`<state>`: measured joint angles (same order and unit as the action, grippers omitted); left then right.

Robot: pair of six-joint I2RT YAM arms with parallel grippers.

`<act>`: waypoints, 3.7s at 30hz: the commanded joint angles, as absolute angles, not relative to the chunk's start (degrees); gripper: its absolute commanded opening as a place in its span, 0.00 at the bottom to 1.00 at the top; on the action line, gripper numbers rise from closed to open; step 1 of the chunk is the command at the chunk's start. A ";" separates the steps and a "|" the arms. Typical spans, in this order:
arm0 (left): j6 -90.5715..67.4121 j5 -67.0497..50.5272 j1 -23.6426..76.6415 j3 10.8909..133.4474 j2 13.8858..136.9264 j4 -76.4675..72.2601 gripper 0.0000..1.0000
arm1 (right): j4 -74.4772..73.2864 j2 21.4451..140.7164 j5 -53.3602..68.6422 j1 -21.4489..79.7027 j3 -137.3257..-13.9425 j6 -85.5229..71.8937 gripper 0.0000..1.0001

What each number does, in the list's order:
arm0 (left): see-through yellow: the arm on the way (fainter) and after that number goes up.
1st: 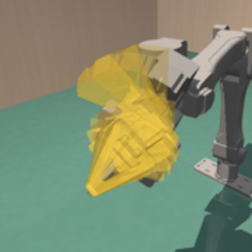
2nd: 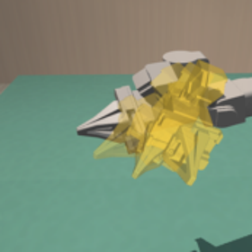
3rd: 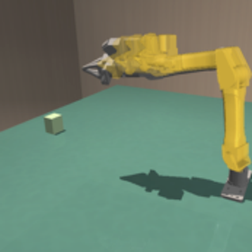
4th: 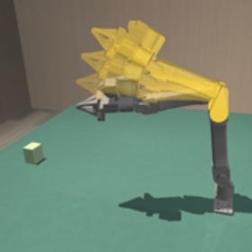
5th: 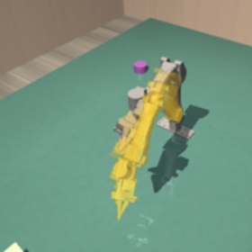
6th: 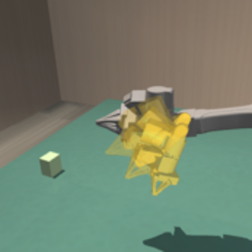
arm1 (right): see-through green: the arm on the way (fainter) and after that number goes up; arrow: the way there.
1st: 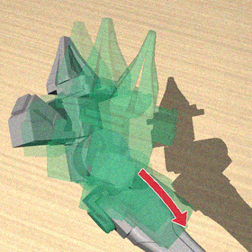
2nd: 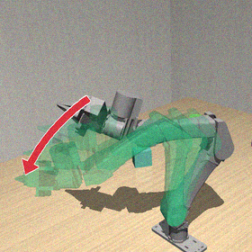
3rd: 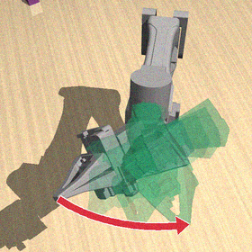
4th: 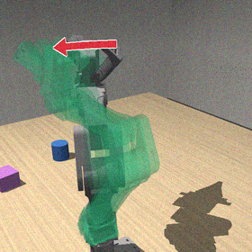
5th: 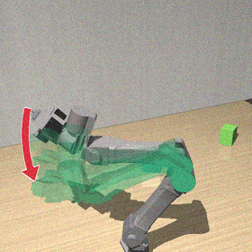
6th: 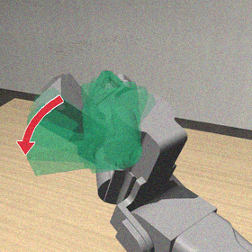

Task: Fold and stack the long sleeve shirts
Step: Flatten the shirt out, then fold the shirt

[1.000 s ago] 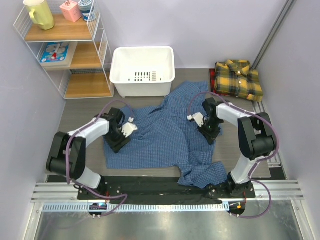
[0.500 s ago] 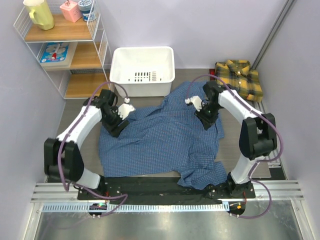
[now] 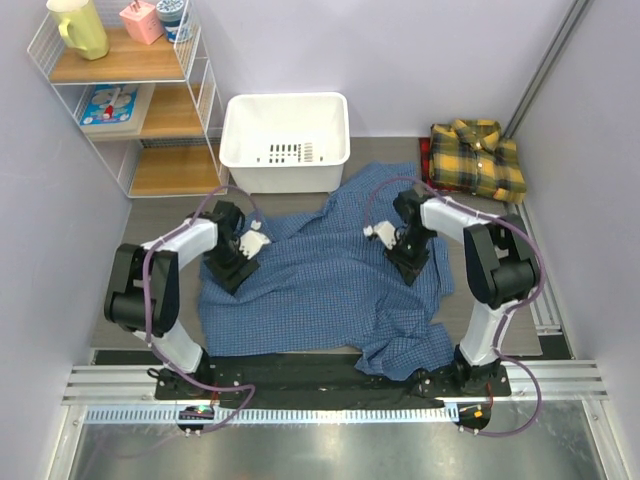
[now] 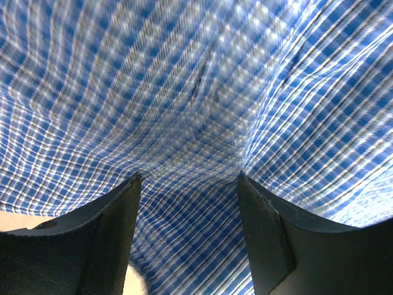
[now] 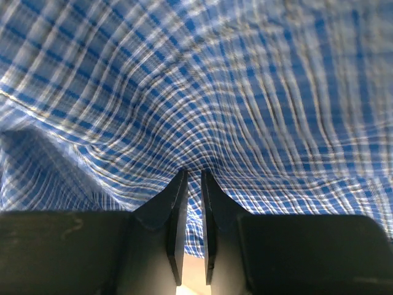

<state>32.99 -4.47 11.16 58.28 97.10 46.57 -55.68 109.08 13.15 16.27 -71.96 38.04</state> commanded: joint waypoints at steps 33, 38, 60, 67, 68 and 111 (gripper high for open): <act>34.72 -30.15 7.56 66.01 85.52 25.93 0.78 | -27.34 115.82 9.24 4.83 -94.74 4.84 0.53; 35.07 -29.09 7.56 65.13 85.78 25.22 0.78 | -23.65 118.56 13.00 4.48 -95.97 5.27 0.52; 51.76 -33.57 7.47 72.33 93.95 40.60 0.82 | -21.62 136.49 22.14 5.45 -116.10 1.85 0.60; 59.22 -31.38 9.40 75.76 98.08 40.43 0.83 | -21.53 134.39 29.88 5.36 -115.05 2.55 0.34; 60.11 -30.85 9.75 76.20 99.22 39.65 0.82 | -21.53 134.38 30.58 5.45 -114.96 2.46 0.31; 59.79 -10.73 2.64 82.62 104.06 25.77 0.00 | -18.99 125.24 27.16 1.76 -111.62 7.65 0.01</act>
<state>67.31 -14.92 2.55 84.47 106.83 35.64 -22.96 129.62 28.91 2.31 -110.67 7.40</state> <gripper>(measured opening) 0.003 0.019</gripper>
